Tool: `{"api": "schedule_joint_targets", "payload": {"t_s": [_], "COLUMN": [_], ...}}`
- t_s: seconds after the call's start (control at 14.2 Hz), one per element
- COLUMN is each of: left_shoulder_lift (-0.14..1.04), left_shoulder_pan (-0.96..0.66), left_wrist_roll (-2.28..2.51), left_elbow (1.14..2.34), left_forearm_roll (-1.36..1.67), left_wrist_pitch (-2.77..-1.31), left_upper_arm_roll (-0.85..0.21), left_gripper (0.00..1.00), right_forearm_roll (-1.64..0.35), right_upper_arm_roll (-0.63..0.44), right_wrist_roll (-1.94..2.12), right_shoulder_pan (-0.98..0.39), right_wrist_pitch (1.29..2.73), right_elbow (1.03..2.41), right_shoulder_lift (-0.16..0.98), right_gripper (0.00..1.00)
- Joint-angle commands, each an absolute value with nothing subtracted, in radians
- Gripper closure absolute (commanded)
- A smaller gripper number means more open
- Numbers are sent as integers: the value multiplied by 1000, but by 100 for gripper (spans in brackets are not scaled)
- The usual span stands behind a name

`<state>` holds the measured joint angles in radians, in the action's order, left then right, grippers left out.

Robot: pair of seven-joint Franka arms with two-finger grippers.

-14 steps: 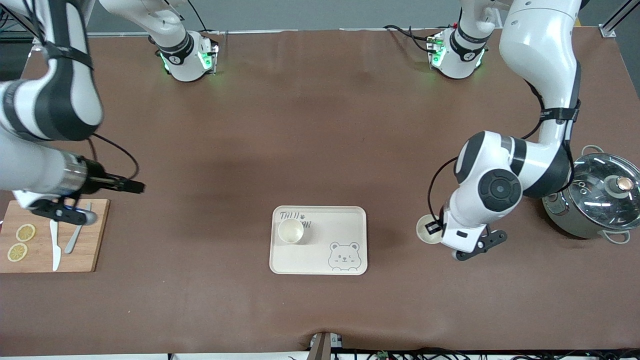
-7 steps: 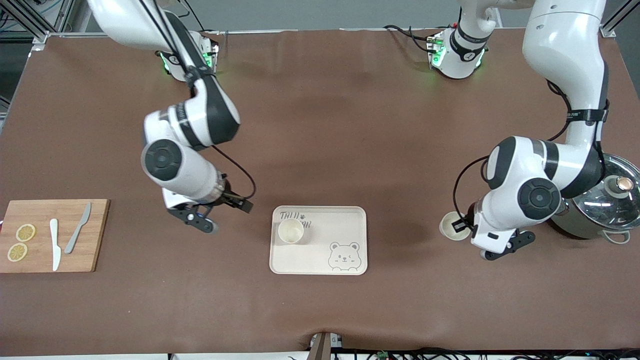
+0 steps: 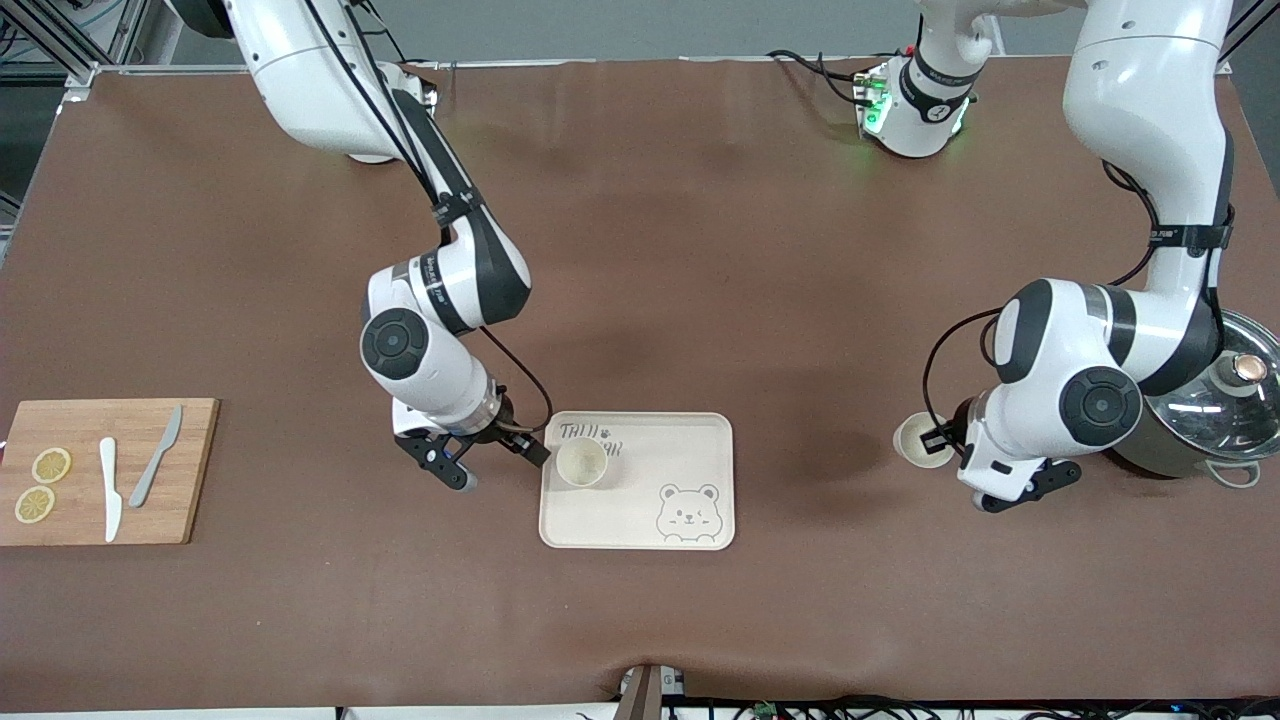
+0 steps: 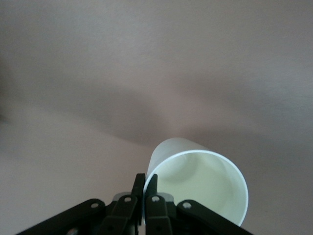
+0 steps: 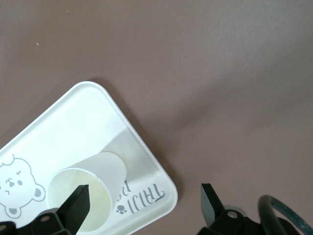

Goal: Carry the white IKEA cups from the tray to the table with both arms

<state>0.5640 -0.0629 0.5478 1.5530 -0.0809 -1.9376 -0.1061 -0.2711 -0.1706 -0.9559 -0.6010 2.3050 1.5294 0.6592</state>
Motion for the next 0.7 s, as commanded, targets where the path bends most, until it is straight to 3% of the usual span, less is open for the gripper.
{"api": "schedule_joint_targets", "payload": {"t_s": [0.0, 0.21, 0.42, 0.63], "left_shoulder_lift": [500, 476, 468, 474], "left_shoulder_pan": [-11, 15, 61, 130], "left_wrist_roll": [511, 497, 474, 471], "left_elbow": [1661, 1765, 1830, 1865], "left_forearm_roll": [-63, -63, -63, -64], "left_wrist_pitch": [-1985, -2091, -2155, -2221], "left_upper_arm_roll": [-124, -132, -150, -198], "left_gripper": [100, 100, 100, 100], "right_forearm_roll": [-298, -298, -298, -291], "right_upper_arm_roll": [-183, -183, -167, -140], "right_wrist_roll": [-989, -1043, -1068, -1086], "right_shoulder_pan": [-636, -652, -655, -655], "right_wrist_pitch": [2354, 2387, 2388, 2391], "right_elbow": [1509, 1508, 1506, 1482], "right_shoulder_lift": [690, 703, 712, 755], "right_gripper": [0, 0, 11, 14]}}
